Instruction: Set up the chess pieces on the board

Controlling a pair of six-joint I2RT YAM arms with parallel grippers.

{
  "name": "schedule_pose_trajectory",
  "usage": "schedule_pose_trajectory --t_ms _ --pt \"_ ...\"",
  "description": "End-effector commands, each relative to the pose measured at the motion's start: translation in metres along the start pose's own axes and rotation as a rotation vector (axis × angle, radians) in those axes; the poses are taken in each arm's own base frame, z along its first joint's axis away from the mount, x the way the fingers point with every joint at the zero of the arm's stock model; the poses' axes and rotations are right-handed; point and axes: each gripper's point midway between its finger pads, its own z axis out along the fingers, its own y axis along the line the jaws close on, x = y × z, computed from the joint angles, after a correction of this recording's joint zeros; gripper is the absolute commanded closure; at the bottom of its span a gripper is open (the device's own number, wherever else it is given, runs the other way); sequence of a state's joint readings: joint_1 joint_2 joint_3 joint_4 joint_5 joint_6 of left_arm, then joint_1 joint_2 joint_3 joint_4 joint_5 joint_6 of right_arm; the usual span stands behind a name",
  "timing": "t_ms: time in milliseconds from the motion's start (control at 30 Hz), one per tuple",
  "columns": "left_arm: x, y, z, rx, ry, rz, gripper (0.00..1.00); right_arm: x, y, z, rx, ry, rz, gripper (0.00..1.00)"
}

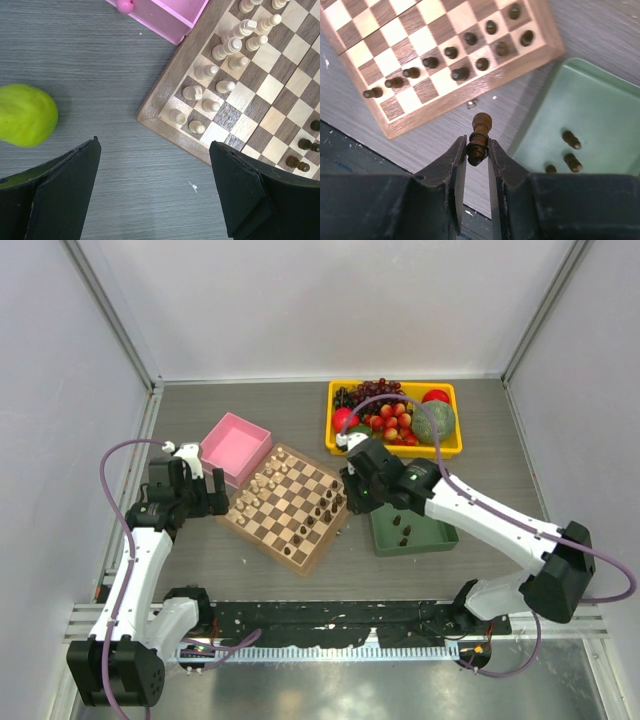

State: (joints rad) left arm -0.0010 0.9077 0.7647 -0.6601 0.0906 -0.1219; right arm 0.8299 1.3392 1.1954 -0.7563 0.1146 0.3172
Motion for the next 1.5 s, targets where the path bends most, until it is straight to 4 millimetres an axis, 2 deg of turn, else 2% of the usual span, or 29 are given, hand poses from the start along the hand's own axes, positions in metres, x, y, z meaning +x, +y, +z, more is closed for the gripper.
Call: schedule_pose_trajectory --t_ms 0,200,433,833,1233,1467 --pt "-0.018 -0.005 -0.009 0.019 -0.056 0.02 0.01 -0.006 0.037 0.008 -0.084 0.008 -0.033 0.83" --pt "-0.018 -0.006 -0.009 0.026 -0.055 0.02 0.01 0.0 0.067 0.025 -0.137 0.037 -0.077 0.83" --pt "-0.019 -0.005 -0.009 0.019 -0.061 0.02 0.01 0.009 0.077 0.05 -0.134 0.081 -0.122 0.83" --pt "-0.018 -0.005 -0.009 0.019 -0.056 0.021 0.01 0.006 0.08 0.078 -0.109 0.083 -0.162 0.83" --pt "-0.018 -0.002 -0.009 0.006 -0.055 0.022 0.01 0.014 0.085 0.091 -0.099 0.109 -0.182 0.83" --pt "-0.018 -0.003 -0.009 0.009 -0.054 0.022 0.01 0.017 0.081 0.094 -0.076 0.117 -0.186 0.82"
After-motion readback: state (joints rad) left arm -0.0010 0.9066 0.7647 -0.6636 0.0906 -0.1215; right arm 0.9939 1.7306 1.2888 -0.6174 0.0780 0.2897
